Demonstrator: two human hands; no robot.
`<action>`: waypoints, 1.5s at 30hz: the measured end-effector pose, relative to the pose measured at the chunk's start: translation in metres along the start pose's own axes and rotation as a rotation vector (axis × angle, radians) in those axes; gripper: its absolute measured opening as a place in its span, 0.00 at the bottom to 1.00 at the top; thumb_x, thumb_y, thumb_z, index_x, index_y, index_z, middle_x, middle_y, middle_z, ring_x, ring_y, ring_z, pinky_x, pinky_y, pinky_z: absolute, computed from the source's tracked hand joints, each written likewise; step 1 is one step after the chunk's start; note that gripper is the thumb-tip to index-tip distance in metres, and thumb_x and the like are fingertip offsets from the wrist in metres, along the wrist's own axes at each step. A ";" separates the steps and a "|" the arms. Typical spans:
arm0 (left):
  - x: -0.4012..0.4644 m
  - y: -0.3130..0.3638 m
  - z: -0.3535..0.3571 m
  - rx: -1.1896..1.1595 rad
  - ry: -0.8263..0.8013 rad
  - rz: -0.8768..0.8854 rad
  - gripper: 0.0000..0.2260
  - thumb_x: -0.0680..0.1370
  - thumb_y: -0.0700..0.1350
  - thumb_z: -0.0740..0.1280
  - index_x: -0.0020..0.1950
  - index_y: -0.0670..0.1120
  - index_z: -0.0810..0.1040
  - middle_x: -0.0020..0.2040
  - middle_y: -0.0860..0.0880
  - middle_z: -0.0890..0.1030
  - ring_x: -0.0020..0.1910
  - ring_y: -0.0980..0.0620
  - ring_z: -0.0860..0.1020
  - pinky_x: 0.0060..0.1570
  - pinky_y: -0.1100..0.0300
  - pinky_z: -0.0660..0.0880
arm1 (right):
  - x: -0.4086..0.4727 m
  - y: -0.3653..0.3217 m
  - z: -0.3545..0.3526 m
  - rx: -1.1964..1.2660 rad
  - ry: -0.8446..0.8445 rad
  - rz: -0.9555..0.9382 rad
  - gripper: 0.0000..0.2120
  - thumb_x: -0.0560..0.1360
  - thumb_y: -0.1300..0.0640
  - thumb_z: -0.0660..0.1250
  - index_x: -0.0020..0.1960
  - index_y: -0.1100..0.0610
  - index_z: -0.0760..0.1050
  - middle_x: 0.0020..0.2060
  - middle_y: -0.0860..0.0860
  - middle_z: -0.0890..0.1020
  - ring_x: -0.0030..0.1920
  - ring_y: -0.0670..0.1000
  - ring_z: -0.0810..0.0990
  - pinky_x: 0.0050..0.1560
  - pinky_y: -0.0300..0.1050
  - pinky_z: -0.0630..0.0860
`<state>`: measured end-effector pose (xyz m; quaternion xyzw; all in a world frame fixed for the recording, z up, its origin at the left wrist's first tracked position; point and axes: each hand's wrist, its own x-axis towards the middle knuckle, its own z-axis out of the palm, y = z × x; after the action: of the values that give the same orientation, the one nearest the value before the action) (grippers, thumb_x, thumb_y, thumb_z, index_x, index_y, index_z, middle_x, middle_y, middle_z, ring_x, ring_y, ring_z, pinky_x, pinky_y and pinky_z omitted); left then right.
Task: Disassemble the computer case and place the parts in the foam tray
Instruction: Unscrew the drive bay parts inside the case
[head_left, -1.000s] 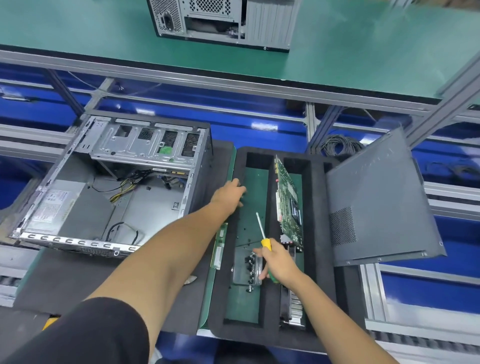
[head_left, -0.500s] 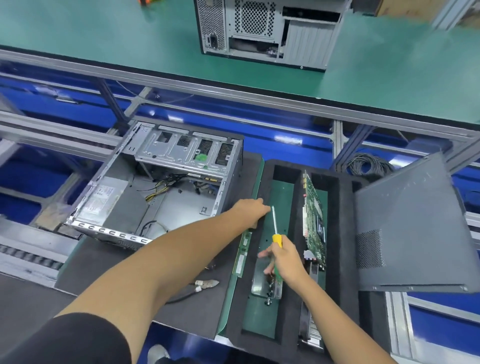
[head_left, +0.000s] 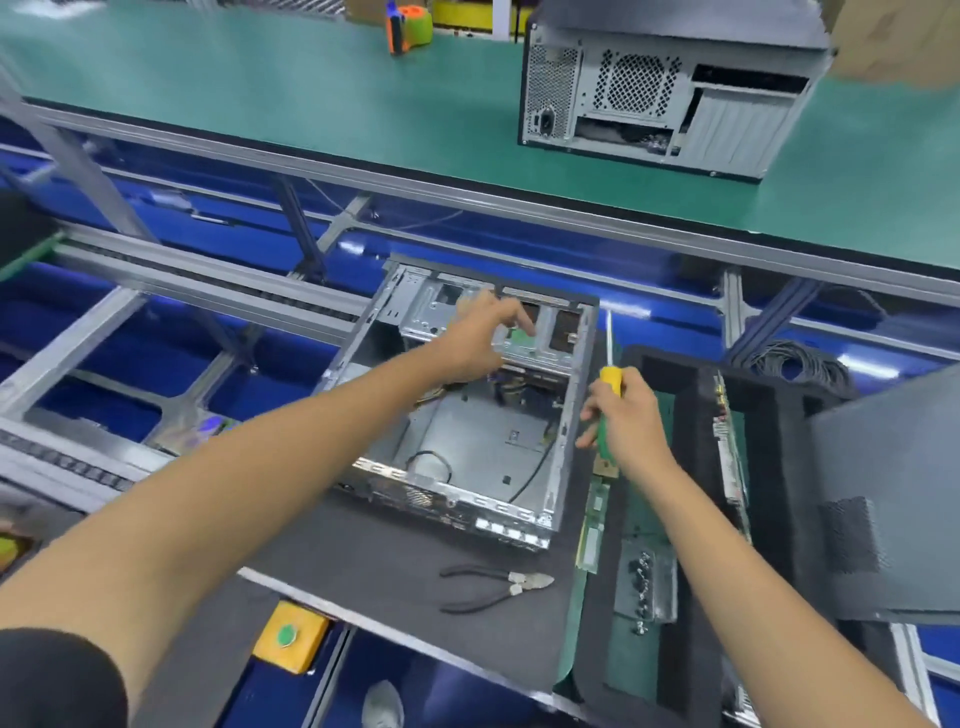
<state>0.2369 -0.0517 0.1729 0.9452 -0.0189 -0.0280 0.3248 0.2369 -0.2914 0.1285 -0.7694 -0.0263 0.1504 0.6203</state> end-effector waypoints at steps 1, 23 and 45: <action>-0.011 -0.015 -0.008 0.009 -0.023 0.012 0.21 0.72 0.31 0.72 0.60 0.51 0.80 0.59 0.48 0.72 0.58 0.52 0.73 0.58 0.65 0.70 | -0.002 -0.004 0.010 0.009 -0.012 -0.007 0.05 0.82 0.64 0.58 0.47 0.58 0.66 0.32 0.54 0.75 0.23 0.52 0.76 0.22 0.44 0.74; -0.030 -0.103 -0.039 0.005 0.083 0.153 0.07 0.78 0.41 0.74 0.56 0.46 0.84 0.55 0.48 0.73 0.56 0.47 0.75 0.58 0.59 0.73 | 0.016 -0.059 0.112 -0.213 -0.162 -0.051 0.14 0.71 0.72 0.67 0.49 0.55 0.78 0.39 0.56 0.82 0.26 0.56 0.81 0.26 0.44 0.77; 0.085 -0.070 0.020 -0.316 0.035 0.026 0.04 0.77 0.33 0.71 0.46 0.41 0.79 0.44 0.42 0.85 0.44 0.42 0.83 0.49 0.48 0.80 | 0.165 -0.143 0.054 -0.575 -0.192 -0.251 0.07 0.80 0.59 0.62 0.48 0.63 0.71 0.40 0.50 0.85 0.25 0.57 0.82 0.24 0.41 0.72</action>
<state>0.3215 -0.0132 0.1102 0.8824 -0.0207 -0.0101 0.4700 0.4006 -0.1697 0.2236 -0.8860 -0.2207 0.1313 0.3862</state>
